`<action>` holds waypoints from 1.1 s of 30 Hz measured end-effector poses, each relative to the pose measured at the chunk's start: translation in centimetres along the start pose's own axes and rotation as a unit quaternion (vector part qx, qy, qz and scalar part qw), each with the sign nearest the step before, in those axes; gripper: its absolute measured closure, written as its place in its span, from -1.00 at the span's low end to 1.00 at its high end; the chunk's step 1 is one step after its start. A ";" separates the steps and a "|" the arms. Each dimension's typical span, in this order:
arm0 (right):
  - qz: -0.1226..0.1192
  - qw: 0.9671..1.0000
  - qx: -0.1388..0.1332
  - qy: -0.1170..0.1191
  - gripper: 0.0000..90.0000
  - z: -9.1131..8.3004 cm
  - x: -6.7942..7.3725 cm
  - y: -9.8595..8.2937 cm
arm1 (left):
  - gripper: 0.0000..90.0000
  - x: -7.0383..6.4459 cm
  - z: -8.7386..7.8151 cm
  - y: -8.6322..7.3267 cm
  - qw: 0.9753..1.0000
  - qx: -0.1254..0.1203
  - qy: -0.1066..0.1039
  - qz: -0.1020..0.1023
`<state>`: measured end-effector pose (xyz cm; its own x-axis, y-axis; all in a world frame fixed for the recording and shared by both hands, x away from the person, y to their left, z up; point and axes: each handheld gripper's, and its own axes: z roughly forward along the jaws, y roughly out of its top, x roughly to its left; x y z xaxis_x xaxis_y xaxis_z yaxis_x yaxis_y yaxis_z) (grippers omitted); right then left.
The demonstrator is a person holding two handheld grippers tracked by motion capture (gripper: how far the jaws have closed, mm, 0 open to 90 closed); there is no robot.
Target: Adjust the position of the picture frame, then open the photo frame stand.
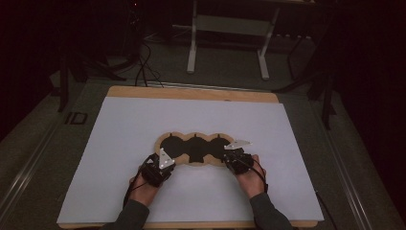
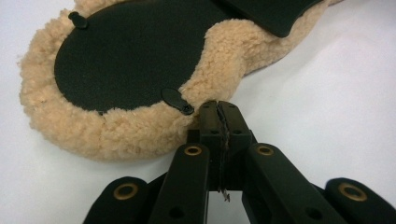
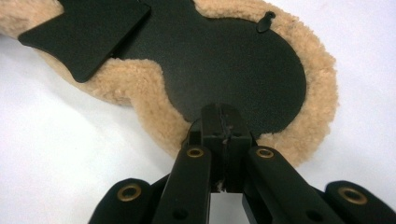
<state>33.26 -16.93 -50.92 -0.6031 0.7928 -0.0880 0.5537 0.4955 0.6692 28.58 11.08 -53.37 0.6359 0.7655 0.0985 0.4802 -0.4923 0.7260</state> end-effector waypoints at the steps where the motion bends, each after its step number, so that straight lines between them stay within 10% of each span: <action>1: 0.005 1.000 -0.003 0.004 0.96 -0.1 -0.1 -0.1 | 0.95 0.1 -0.1 0.0 1.000 -0.003 -0.004 -0.001; 17: -0.011 0.999 -0.026 0.042 0.19 -1.9 -0.3 -1.1 | 0.77 0.1 -1.3 0.2 0.999 -0.037 -0.021 -0.011; 33: 0.028 0.998 -0.035 0.054 0.02 -2.9 -2.4 -1.7 | 0.62 -0.4 -1.5 0.3 0.999 -0.046 -0.026 -0.014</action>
<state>32.03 -20.70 -49.71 -0.6334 0.7733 0.0286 0.5483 0.4225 0.7217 27.63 11.24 -52.18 0.6547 0.7546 0.0441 0.4420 -0.4295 0.7875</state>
